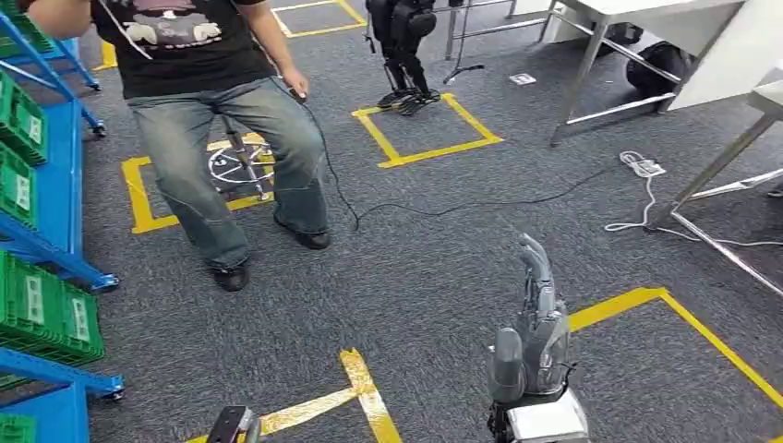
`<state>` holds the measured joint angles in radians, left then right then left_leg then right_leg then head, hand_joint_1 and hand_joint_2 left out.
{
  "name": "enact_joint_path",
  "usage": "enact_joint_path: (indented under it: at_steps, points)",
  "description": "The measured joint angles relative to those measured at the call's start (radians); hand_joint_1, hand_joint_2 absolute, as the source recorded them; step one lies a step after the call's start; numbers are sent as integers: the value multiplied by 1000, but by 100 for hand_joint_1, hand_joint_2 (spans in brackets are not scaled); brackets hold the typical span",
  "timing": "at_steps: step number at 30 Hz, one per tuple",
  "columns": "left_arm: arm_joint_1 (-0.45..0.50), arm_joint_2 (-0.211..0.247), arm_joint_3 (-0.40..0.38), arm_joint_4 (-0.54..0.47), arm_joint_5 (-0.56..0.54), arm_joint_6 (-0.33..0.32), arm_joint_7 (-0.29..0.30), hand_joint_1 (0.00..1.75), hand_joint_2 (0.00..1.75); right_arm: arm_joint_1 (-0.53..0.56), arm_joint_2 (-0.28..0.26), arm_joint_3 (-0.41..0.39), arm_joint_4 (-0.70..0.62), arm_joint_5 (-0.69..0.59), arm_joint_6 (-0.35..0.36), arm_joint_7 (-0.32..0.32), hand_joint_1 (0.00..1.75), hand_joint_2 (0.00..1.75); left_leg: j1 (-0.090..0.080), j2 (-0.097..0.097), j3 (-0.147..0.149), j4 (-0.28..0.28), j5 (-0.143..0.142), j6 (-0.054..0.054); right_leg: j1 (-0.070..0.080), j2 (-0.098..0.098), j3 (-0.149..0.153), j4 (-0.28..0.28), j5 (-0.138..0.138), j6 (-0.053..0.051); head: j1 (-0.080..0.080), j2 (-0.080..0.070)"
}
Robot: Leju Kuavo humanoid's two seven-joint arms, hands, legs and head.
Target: Take the parts from the cabinet and place them on the table.
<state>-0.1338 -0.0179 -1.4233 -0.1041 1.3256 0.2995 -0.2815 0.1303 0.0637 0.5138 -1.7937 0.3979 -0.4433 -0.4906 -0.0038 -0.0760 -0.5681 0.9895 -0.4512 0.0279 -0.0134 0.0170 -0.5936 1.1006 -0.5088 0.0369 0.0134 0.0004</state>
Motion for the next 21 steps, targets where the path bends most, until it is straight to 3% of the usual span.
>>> enact_joint_path:
  at_steps: [1,2,5,6,7,8,9,11,12,13,14,15,16,17,21]
  points:
    - [0,-1,0,0,0,0,0,0,0,0,0,0,0,0,0,0,0,0,1,-11,-2,3,-2,-4,-5,47,32,-78,22,0,1,0]
    - [-2,0,0,0,0,0,0,0,0,1,0,0,0,0,0,1,0,0,-4,-22,-10,11,-3,-10,-11,87,42,-99,7,0,0,0]
    - [2,0,0,0,0,0,0,0,0,2,0,0,0,0,-2,0,0,0,7,-54,-23,9,9,-30,-2,59,47,-93,10,-11,0,0]
    - [3,2,0,0,0,0,0,0,0,1,0,0,0,0,-2,0,0,0,6,-68,-26,11,8,-33,-7,44,51,-100,14,-19,-1,0]
    - [5,3,0,0,0,0,0,0,0,1,0,0,0,0,-1,0,0,0,4,-40,-28,25,-5,-36,-8,26,56,-104,16,-24,-1,0]
    - [3,0,0,0,0,0,0,0,0,1,0,0,0,0,-1,0,0,0,1,11,-50,71,-36,-40,-7,14,58,-105,15,-31,-10,0]
    - [0,0,0,0,0,0,0,0,0,2,0,0,0,1,-1,0,0,0,2,41,-87,149,-76,-45,-4,-4,58,-105,13,-34,-10,0]
    - [-1,0,0,0,0,0,0,0,0,5,-1,0,0,0,-1,1,0,0,7,61,-161,309,-141,-50,1,-38,57,-105,10,-39,-10,0]
    - [1,0,-1,0,2,0,0,0,0,5,-1,0,0,0,-1,1,0,0,8,62,-172,335,-142,-51,2,-51,58,-105,9,-40,-10,0]
    - [4,0,-1,0,3,0,0,0,0,5,-1,0,0,1,-1,1,0,0,9,63,-159,315,-121,-50,3,-63,59,-105,8,-39,-10,0]
    - [6,0,-2,0,3,0,-1,0,0,5,-1,2,0,1,-1,1,0,0,9,65,-126,251,-82,-48,4,-76,61,-104,6,-39,-10,0]
    - [6,1,-2,0,3,-1,-2,0,0,5,-1,3,0,2,-1,1,0,0,8,75,-72,150,-34,-43,4,-87,66,-105,3,-37,-10,0]
    - [6,2,-2,0,6,-1,-3,0,0,4,-1,4,0,3,-2,1,0,0,3,105,-24,62,1,-37,5,-97,71,-105,0,-34,-10,0]
    - [5,2,-2,0,9,-3,-6,0,0,4,-1,6,0,5,-3,1,0,0,-11,156,-2,22,-15,-32,11,-106,73,-104,-5,-28,-9,0]
    - [11,5,-3,0,14,-3,-10,0,0,1,-1,10,0,7,-5,1,0,0,-14,115,-9,11,-9,-14,12,-143,79,-105,-12,-11,-10,0]
